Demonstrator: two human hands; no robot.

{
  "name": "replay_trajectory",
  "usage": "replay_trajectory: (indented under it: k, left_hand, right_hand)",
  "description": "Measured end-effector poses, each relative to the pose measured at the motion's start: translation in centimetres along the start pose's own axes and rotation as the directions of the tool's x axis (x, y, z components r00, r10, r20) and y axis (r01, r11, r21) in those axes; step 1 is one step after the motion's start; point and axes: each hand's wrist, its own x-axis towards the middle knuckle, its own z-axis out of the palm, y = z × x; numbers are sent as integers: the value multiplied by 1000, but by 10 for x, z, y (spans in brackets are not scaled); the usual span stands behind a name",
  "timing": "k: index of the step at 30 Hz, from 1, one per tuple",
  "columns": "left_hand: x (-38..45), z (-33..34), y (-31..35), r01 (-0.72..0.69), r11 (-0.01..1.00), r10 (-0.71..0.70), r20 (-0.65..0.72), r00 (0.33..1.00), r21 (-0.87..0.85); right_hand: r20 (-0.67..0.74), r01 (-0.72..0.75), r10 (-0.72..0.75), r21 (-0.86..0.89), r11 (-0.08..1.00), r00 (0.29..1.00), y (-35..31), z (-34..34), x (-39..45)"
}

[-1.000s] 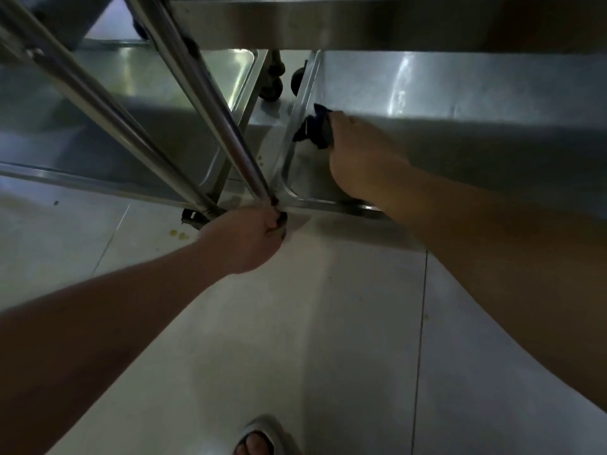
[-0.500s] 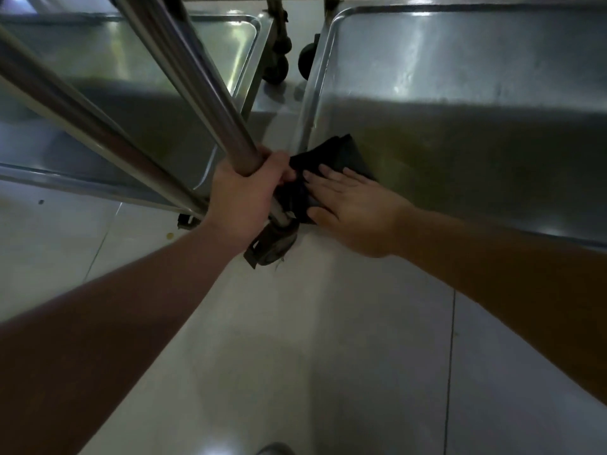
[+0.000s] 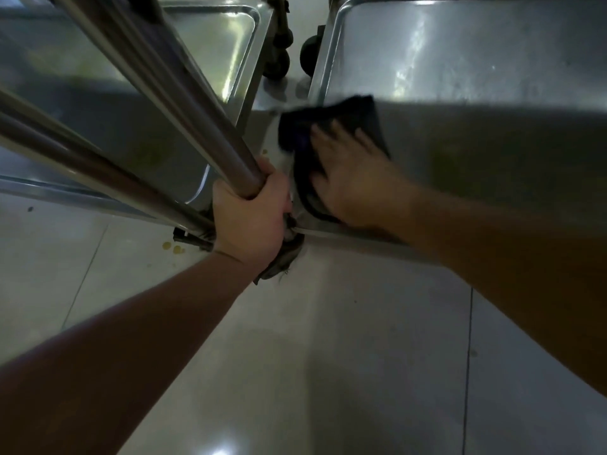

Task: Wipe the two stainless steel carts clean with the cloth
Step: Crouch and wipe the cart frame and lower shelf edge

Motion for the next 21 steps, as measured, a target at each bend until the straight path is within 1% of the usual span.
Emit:
replay_trajectory:
  k: [2,3,4,5,6,8,9,11,12,14,15,17,21]
  left_hand:
    - [-1,2,-1,1,1000,-1,-12,1000,-22]
    - [-1,2,-1,0,1000,-1,-17,1000,-20]
    - [-2,2,-1,-1,1000,1,-19,1000,-9]
    - [-2,1,-2,-3,1000,3,-17,1000,4]
    - [-2,1,-2,-8,1000,8,-14,1000,15]
    - [-3,0,-3,-13,999,13,-8,1000,33]
    - [-3,-1,-3,-12,999,12,-7,1000,40]
    - [-3,-1,-2,-7,999,8,-8,1000,47]
    - [-3,-1,-2,-7,999,7,-6,1000,46]
    - [-3,-2,-2,-1,999,1,7,1000,41]
    - [-2,-3,-2,4,999,-5,14,1000,35]
    - [-2,-4,-2,6,1000,-7,20,1000,30]
    - [-1,-4,-3,-7,998,5,22,1000,61]
  right_hand:
    - [57,201,-202,23,979,978,4,7,-46]
    - [114,272,-276,49,961,954,14,6,-58]
    - [155,305,-312,66,950,937,26,2,-60]
    - [157,301,-306,55,952,939,37,-4,-54]
    - [131,261,-263,32,965,956,46,-9,-42]
    - [39,104,-104,-2,995,994,63,-20,-5]
    - [2,11,-11,2,1000,1000,69,-26,16]
    - [-30,-153,155,52,987,987,75,-35,56]
    - [-25,-221,224,81,972,974,72,-36,74]
    - [13,-310,311,125,942,950,57,-35,101]
    - [30,-326,325,139,935,945,47,-34,109]
    - [31,-292,291,150,945,956,32,-29,112]
    - [26,-91,89,101,991,996,17,-13,63]
